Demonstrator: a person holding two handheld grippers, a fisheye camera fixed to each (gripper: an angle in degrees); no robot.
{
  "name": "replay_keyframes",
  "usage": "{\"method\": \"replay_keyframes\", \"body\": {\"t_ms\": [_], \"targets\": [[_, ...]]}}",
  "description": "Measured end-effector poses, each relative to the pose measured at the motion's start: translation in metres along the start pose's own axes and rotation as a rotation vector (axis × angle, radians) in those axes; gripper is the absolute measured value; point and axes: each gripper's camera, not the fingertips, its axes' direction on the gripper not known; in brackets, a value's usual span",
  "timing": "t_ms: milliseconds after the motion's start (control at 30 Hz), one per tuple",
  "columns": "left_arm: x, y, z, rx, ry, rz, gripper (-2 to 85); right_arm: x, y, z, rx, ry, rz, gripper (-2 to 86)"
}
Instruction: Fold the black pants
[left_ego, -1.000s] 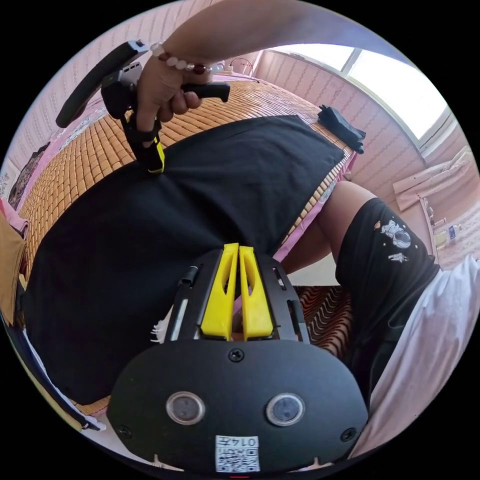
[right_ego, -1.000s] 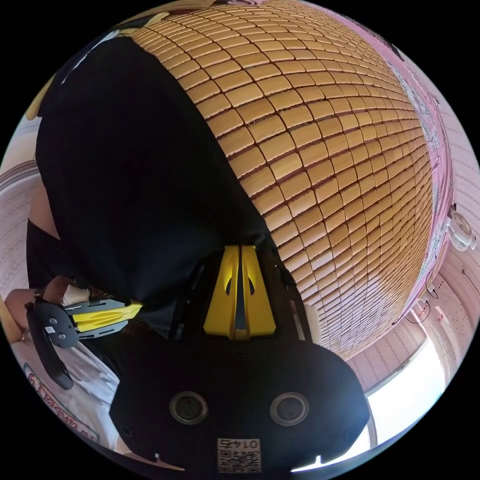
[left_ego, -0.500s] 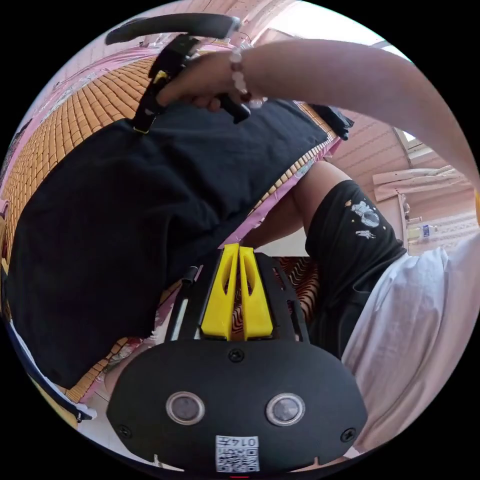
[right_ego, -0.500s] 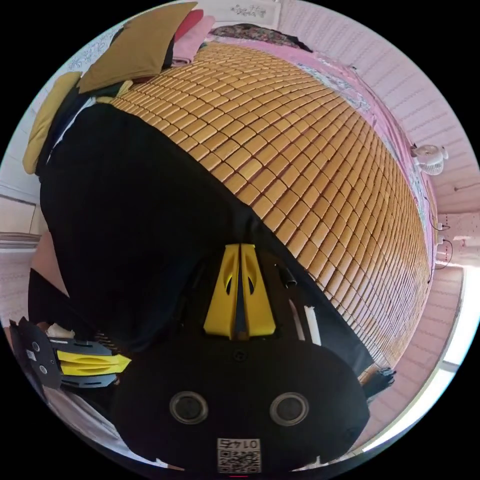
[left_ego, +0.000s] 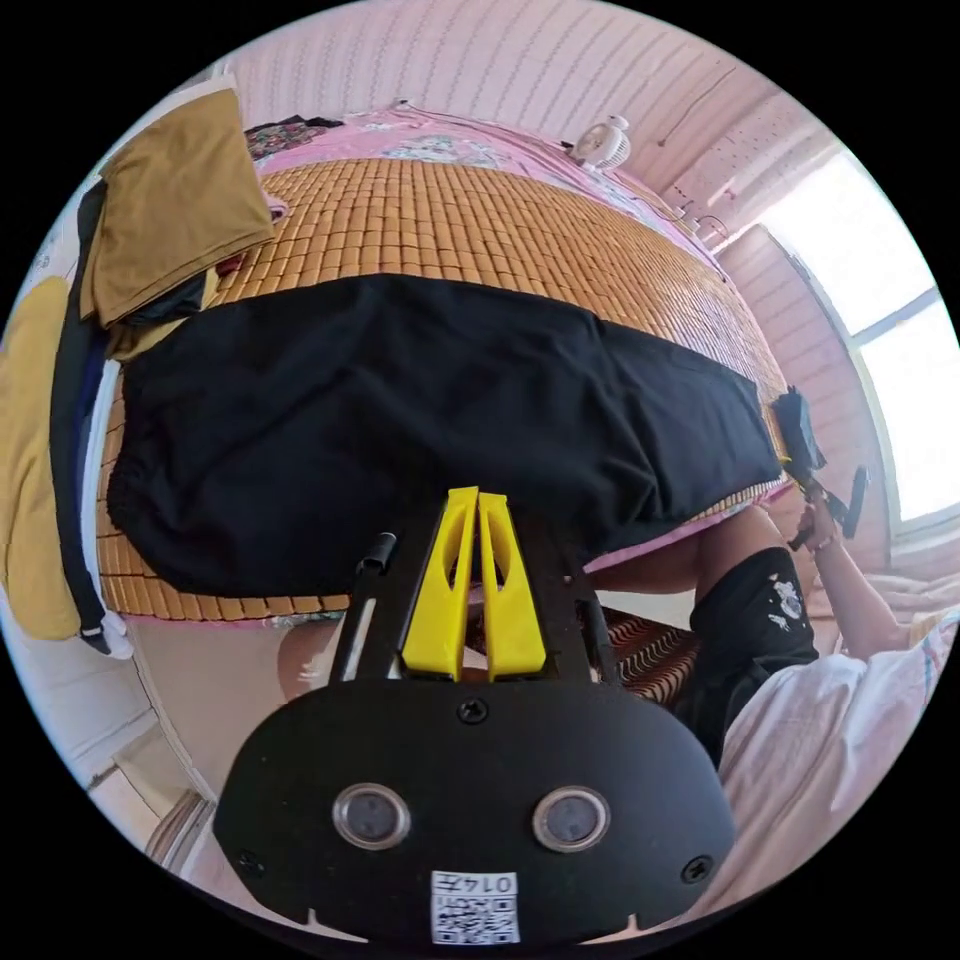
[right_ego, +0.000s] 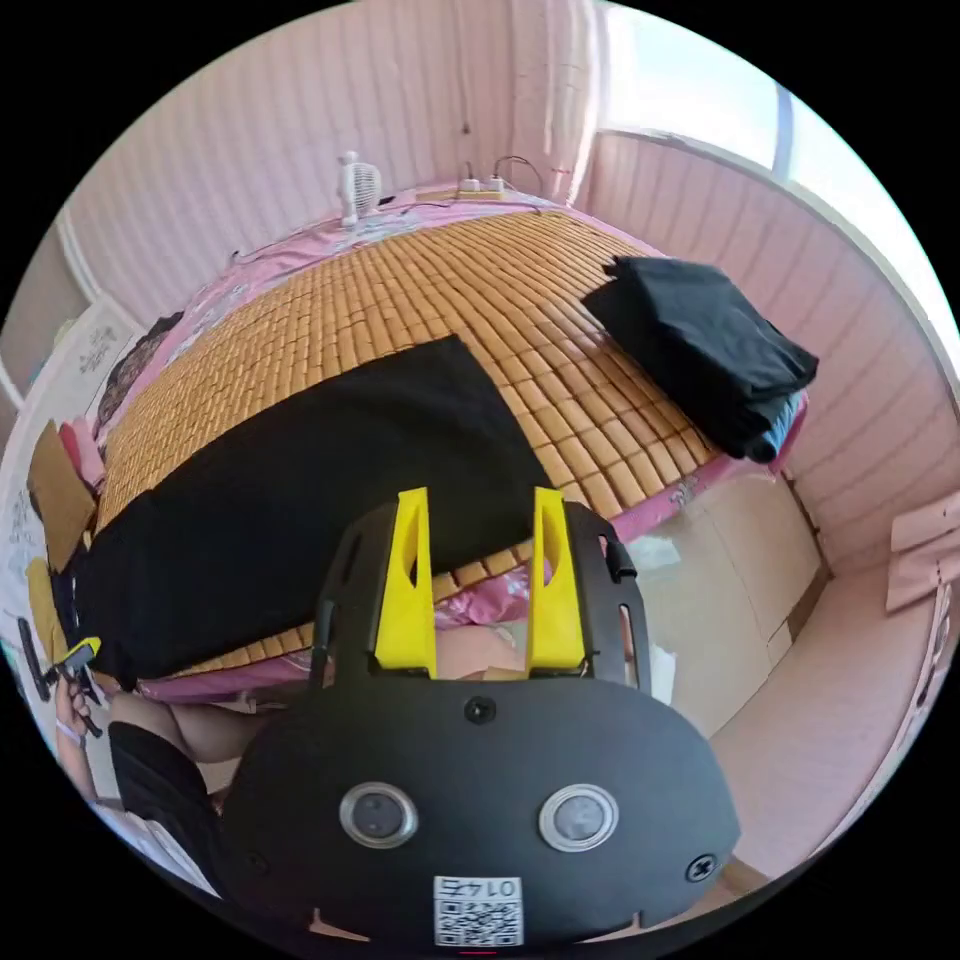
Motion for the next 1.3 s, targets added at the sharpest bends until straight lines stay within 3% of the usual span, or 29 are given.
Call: {"method": "replay_keyframes", "body": {"t_ms": [233,367,567,700,900,1000,1100,1167,1300], "targets": [[-0.014,-0.009,0.023,-0.123,-0.092,-0.05,-1.0,0.066,0.019,0.012,-0.019,0.037,0.068,11.7],[-0.02,-0.009,0.021,-0.102,-0.081,-0.066,-1.0,0.074,0.027,0.005,-0.011,0.03,0.016,7.6],[-0.024,-0.013,0.02,-0.129,-0.111,-0.04,-1.0,0.12,0.032,-0.008,0.004,-0.151,0.157,2.4],[-0.019,-0.021,0.021,-0.188,-0.147,0.052,-1.0,0.142,0.021,-0.043,0.145,-0.284,0.17,1.6],[0.018,-0.028,0.039,-0.226,-0.061,0.227,-1.0,0.146,-0.031,-0.137,0.428,-0.371,0.07,1.2],[0.041,-0.033,0.054,-0.23,0.105,0.226,-1.0,0.122,-0.055,-0.199,0.553,-0.335,-0.05,1.3],[0.062,-0.04,0.071,-0.216,0.293,0.208,-1.0,0.058,-0.07,-0.249,0.622,-0.481,-0.282,1.4],[0.065,-0.039,0.076,-0.178,0.458,0.146,-1.0,0.001,-0.071,-0.267,0.597,-0.556,-0.467,1.6],[0.04,-0.02,0.057,-0.095,0.569,0.055,-1.0,-0.144,-0.03,-0.254,0.376,-0.82,-0.868,2.6]]}}
